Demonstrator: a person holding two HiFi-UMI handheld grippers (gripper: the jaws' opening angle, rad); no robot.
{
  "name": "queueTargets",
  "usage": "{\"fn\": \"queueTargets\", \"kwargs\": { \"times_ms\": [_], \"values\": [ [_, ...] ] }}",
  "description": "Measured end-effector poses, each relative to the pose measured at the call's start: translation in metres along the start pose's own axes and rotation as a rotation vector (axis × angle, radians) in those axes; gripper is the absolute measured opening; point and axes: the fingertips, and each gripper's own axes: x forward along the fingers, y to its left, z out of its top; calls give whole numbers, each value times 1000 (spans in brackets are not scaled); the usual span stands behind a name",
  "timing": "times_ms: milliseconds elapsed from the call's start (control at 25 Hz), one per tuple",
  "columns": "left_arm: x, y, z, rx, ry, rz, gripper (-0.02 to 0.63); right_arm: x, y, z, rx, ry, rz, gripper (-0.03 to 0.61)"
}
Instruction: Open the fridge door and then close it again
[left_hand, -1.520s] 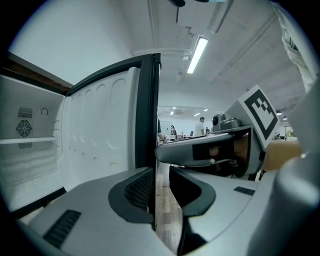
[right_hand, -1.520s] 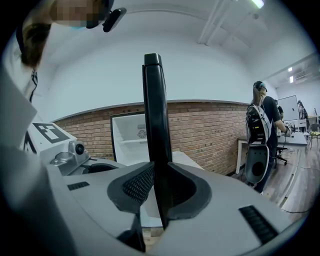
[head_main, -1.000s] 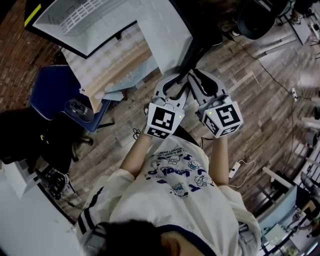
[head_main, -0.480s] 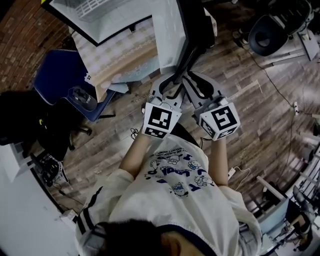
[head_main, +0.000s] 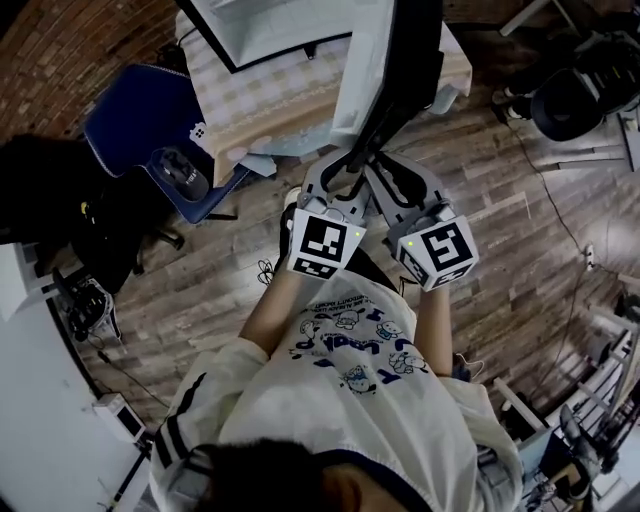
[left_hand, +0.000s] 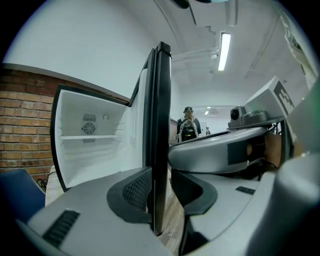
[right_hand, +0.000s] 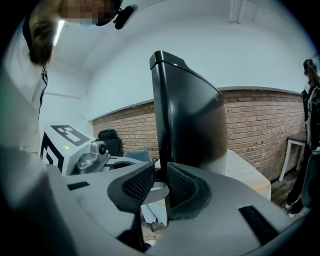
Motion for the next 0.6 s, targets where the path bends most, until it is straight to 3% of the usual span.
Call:
{"fn": "queueTargets", "kwargs": {
  "times_ms": [240, 600],
  "values": [
    [-13, 36, -4, -31, -2, 62, 125, 32, 22, 8, -20, 10, 54, 89],
    [-28, 82, -8, -39, 4, 77, 117, 71, 46, 19, -20, 18, 89, 89]
  ]
}}
